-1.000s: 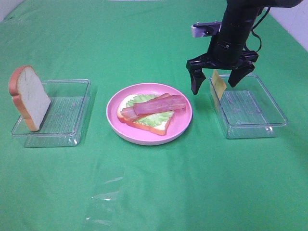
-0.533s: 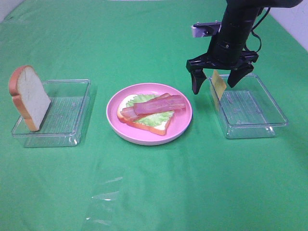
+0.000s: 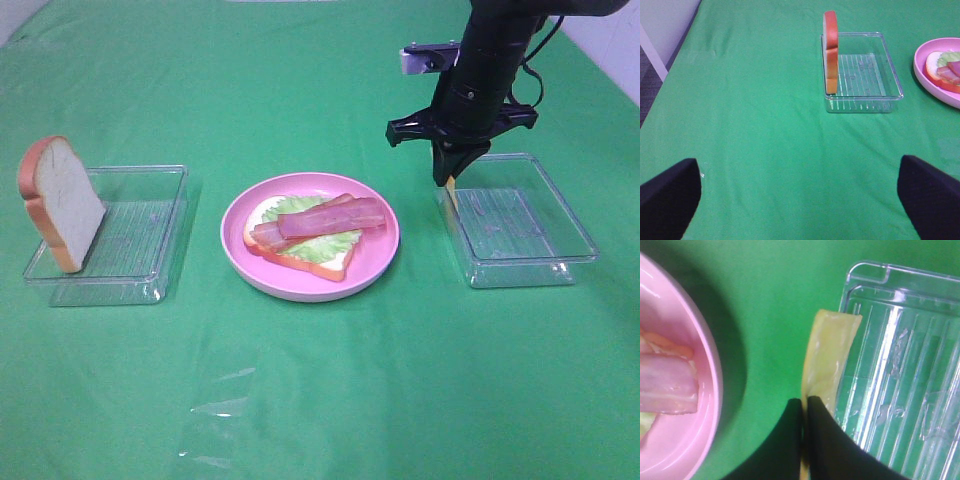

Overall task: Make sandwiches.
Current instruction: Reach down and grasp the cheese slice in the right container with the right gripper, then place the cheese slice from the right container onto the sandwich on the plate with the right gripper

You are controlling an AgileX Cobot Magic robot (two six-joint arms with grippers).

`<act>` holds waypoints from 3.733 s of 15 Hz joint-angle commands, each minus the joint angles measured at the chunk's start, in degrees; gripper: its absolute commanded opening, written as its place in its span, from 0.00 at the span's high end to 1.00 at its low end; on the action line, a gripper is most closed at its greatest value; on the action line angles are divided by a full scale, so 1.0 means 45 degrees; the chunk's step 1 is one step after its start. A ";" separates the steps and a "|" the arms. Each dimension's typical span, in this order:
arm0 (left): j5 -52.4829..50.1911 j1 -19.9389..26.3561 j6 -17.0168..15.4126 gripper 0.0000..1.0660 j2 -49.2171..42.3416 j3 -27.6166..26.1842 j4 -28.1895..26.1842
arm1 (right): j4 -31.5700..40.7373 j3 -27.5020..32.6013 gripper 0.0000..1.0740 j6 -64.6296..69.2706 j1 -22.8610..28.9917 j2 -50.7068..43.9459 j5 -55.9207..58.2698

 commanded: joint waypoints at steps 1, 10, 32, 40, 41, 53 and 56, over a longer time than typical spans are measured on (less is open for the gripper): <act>-0.0064 0.0038 -0.0013 0.06 -0.0038 0.0051 -0.0051 | -0.0191 0.0076 1.00 0.0127 -0.0025 0.0000 -0.0051; -0.0064 0.0038 -0.0013 0.06 -0.0038 0.0051 -0.0051 | -0.0624 -0.0051 1.00 0.0127 0.0000 -0.0866 0.0662; -0.0064 0.0038 -0.0013 0.06 -0.0038 0.0051 -0.0051 | 0.3858 -0.0038 1.00 -0.0255 0.3196 -0.1783 -0.1413; -0.0064 0.0038 -0.0013 0.06 -0.0038 0.0051 -0.0051 | 0.3909 -0.0038 1.00 -0.0968 0.3285 -0.0153 -0.1706; -0.0064 0.0038 -0.0013 0.06 -0.0038 0.0051 -0.0051 | 0.3043 -0.0038 1.00 -0.0446 0.3285 -0.0038 -0.1668; -0.0064 0.0038 -0.0013 0.06 -0.0038 0.0051 -0.0051 | 0.1108 -0.0038 0.50 0.0420 0.3285 0.0166 -0.0904; -0.0064 0.0038 -0.0013 0.06 -0.0038 0.0051 -0.0051 | 0.0573 -0.0051 0.08 -0.0255 0.3285 -0.0484 -0.0216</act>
